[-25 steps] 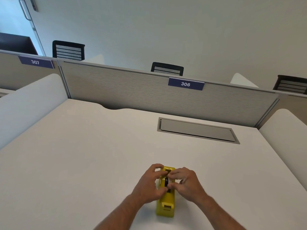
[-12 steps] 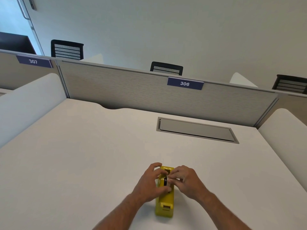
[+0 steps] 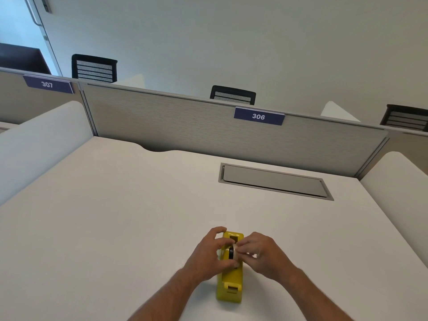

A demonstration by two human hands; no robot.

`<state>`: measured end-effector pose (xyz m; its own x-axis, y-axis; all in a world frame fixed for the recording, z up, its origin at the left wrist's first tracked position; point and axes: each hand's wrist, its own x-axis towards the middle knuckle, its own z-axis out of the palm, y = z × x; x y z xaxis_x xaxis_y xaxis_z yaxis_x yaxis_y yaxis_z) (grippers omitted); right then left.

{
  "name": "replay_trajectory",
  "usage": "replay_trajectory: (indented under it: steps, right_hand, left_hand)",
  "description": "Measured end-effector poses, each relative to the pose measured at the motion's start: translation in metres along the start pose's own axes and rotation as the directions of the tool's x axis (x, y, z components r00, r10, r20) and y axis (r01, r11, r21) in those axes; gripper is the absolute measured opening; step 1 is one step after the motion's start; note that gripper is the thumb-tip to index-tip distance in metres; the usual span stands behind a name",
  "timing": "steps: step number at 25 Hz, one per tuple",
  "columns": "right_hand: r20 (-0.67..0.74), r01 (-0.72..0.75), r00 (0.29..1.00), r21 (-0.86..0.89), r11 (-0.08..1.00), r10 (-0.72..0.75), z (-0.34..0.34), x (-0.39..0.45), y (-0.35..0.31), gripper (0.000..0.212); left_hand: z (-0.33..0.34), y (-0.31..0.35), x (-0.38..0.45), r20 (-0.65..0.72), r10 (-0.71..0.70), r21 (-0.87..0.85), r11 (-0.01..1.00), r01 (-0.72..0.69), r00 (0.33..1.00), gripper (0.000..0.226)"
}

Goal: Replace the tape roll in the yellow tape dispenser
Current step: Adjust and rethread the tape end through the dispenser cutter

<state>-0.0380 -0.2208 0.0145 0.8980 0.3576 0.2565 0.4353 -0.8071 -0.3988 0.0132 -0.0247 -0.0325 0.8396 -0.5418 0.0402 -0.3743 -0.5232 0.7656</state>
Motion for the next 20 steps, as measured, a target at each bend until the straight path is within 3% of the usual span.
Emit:
replay_trajectory:
  steps: [4,8,15,18,20]
  right_hand:
    - [-0.034,0.014,0.999,-0.085,0.996,-0.017,0.001,-0.001,-0.002,0.002]
    - [-0.004,0.021,1.000,-0.197,0.980,-0.022,0.004,0.001,-0.009,0.017]
    - [0.022,-0.032,0.999,-0.249,0.968,0.038,0.009,-0.002,-0.018,0.021]
    - [0.029,-0.063,0.997,-0.231,0.971,0.072,0.011,-0.006,-0.019,0.025]
    - [0.051,-0.062,0.996,-0.248,0.967,0.077,0.015,-0.010,-0.019,0.031]
  left_hand:
    - [-0.002,0.003,0.001,0.014,-0.006,0.023,1.000,0.006,1.000,0.060]
    - [-0.005,0.005,0.000,0.024,0.007,0.043,0.999,-0.008,1.000,0.056]
    - [-0.009,0.011,-0.003,0.012,0.028,0.029,0.999,-0.029,1.000,0.053]
    - [-0.015,0.008,-0.005,0.076,0.041,0.019,0.999,-0.042,0.996,0.070]
    - [-0.020,0.001,-0.007,0.156,0.075,0.134,0.986,-0.096,0.985,0.092]
